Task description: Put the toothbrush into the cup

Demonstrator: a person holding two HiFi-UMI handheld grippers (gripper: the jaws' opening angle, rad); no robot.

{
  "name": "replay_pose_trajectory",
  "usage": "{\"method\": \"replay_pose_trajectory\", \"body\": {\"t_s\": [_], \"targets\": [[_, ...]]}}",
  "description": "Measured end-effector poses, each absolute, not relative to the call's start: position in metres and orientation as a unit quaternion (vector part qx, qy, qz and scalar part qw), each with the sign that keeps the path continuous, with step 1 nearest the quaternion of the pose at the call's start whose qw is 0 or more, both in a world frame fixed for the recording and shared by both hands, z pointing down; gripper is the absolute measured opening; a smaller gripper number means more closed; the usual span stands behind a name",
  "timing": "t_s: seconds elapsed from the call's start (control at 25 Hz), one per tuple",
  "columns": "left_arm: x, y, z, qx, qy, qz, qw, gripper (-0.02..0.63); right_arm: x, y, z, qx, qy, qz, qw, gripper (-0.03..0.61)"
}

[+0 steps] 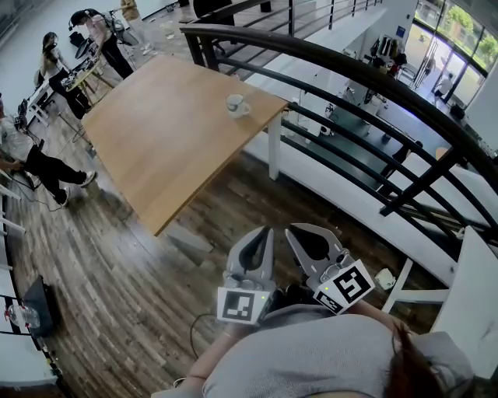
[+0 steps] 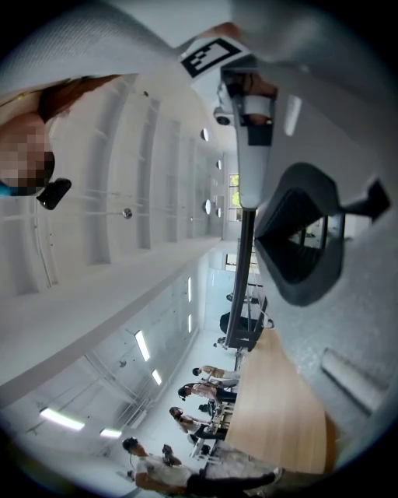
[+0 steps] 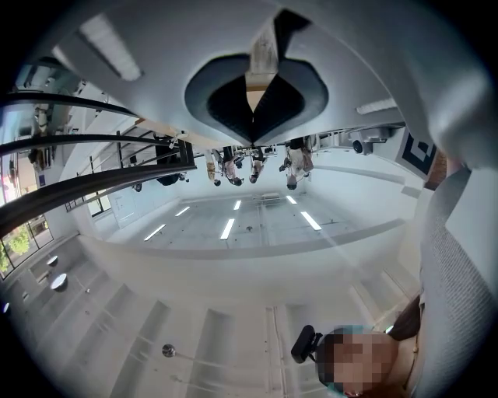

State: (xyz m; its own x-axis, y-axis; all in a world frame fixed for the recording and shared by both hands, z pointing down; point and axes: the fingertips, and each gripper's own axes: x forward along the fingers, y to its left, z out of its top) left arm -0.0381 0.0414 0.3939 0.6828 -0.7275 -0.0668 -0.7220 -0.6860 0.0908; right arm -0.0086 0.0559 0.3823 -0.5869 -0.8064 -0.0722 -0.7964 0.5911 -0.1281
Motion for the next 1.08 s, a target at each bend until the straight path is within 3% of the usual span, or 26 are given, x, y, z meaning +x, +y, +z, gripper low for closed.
{"method": "replay_pose_trajectory", "body": {"t_s": [1.08], "targets": [[-0.025,0.048,0.391,0.919,-0.393,-0.044,0.005,0.005,-0.002,0.061,0.382,-0.438,0.896,-0.03,0.063,0.003]]}}
